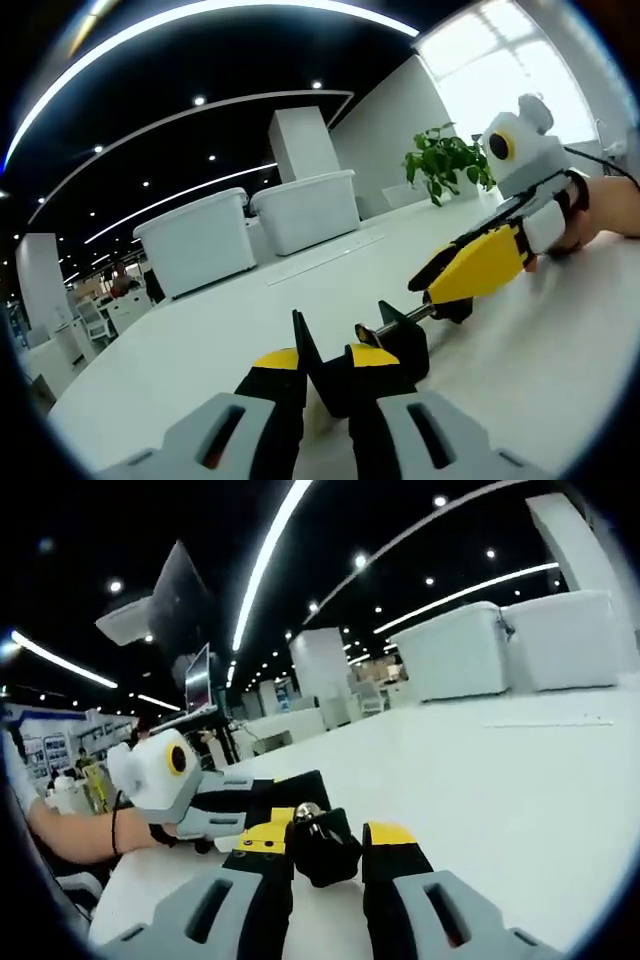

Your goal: Clamp the fixed fixture on the desktop, loosen the retaining clip, secure it to the edge of the desk, and tighten the retaining clip.

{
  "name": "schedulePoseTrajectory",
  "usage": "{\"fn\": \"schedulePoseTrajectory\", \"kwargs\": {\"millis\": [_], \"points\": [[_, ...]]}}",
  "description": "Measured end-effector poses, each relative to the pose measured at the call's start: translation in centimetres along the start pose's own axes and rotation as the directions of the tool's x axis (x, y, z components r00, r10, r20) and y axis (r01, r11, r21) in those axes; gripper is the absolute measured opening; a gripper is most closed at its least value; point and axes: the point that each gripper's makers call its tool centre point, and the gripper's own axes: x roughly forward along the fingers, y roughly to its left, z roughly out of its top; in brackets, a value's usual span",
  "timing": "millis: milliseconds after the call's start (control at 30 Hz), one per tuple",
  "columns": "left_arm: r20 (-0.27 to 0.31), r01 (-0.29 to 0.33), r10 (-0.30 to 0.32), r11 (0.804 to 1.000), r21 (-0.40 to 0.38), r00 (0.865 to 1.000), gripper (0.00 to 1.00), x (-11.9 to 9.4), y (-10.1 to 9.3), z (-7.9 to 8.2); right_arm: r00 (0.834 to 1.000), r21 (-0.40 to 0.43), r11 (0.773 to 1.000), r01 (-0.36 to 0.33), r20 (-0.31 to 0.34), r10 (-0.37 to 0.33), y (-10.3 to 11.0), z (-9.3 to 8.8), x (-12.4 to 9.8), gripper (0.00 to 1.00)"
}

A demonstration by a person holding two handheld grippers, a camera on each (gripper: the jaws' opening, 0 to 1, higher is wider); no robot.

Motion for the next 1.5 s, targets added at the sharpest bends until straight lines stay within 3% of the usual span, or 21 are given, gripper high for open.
{"fn": "schedulePoseTrajectory", "kwargs": {"millis": [67, 167, 233, 267, 400, 500, 567, 633, 700, 767, 867, 1067, 1367, 1500], "points": [[-0.001, -0.002, 0.002, 1.000, 0.000, 1.000, 0.15, 0.0, 0.0, 0.0, 1.000, -0.068, 0.998, 0.010, 0.007, -0.009, 0.2, 0.1, 0.0, 0.25], [-0.002, -0.007, 0.007, 1.000, 0.000, 1.000, 0.15, 0.0, 0.1, 0.0, 0.999, -0.218, 0.975, 0.032, 0.024, -0.027, 0.1, 0.3, 0.2, 0.25], [-0.003, -0.008, 0.008, 1.000, -0.001, 1.000, 0.15, 0.0, 0.2, -0.1, 0.999, -0.256, 0.966, 0.041, 0.026, -0.036, 0.4, 0.3, 0.2, 0.25], [-0.003, -0.009, 0.009, 1.000, 0.000, 1.000, 0.15, 0.0, 0.2, -0.1, 0.999, -0.291, 0.956, 0.047, 0.028, -0.041, -0.6, 0.6, 0.5, 0.25], [-0.005, -0.013, 0.013, 1.000, -0.001, 1.000, 0.15, 0.0, 0.3, -0.1, 0.998, -0.426, 0.903, 0.055, 0.023, -0.050, -0.1, 0.5, 0.7, 0.25], [-0.006, -0.014, 0.014, 1.000, -0.001, 1.000, 0.15, 0.0, 0.3, -0.1, 0.998, -0.385, 0.921, 0.064, 0.026, -0.059, -0.1, 0.5, 0.8, 0.26], [-0.005, -0.013, 0.013, 1.000, -0.001, 1.000, 0.15, 0.1, 0.3, -0.1, 0.997, -0.291, 0.954, 0.078, 0.009, -0.079, -0.4, 0.1, 0.7, 0.26], [-0.004, -0.011, 0.011, 1.000, -0.001, 1.000, 0.15, 0.1, 0.2, -0.1, 0.995, -0.237, 0.967, 0.094, -0.004, -0.097, -0.7, 0.1, 0.6, 0.28], [-0.004, -0.011, 0.011, 1.000, -0.001, 1.000, 0.15, 0.1, 0.2, -0.1, 0.994, -0.128, 0.987, 0.102, 0.057, -0.096, -1.0, 1.4, 0.3, 0.28], [-0.004, -0.011, 0.011, 1.000, -0.001, 1.000, 0.15, 0.1, 0.2, -0.1, 0.994, -0.049, 0.994, 0.093, 0.070, -0.090, -1.3, 1.8, -0.1, 0.28], [-0.004, -0.010, 0.010, 1.000, 0.000, 1.000, 0.15, 0.2, 0.2, -0.1, 0.996, -0.007, 0.997, 0.071, 0.052, -0.070, -1.2, 1.5, -0.2, 0.28], [-0.003, -0.009, 0.009, 1.000, 0.000, 1.000, 0.15, 0.1, 0.2, -0.1, 0.996, -0.021, 0.996, 0.085, 0.005, -0.085, -1.5, 0.4, 0.2, 0.28], [-0.002, -0.008, 0.008, 1.000, 0.000, 1.000, 0.15, 0.1, 0.1, 0.0, 0.998, 0.038, 0.997, 0.069, -0.011, -0.069, -1.3, 0.0, 0.2, 0.27], [-0.002, -0.006, 0.006, 1.000, 0.000, 1.000, 0.16, 0.1, 0.1, 0.0, 0.998, 0.157, 0.986, 0.052, -0.049, -0.045, -1.3, -0.7, 0.1, 0.27]]}}
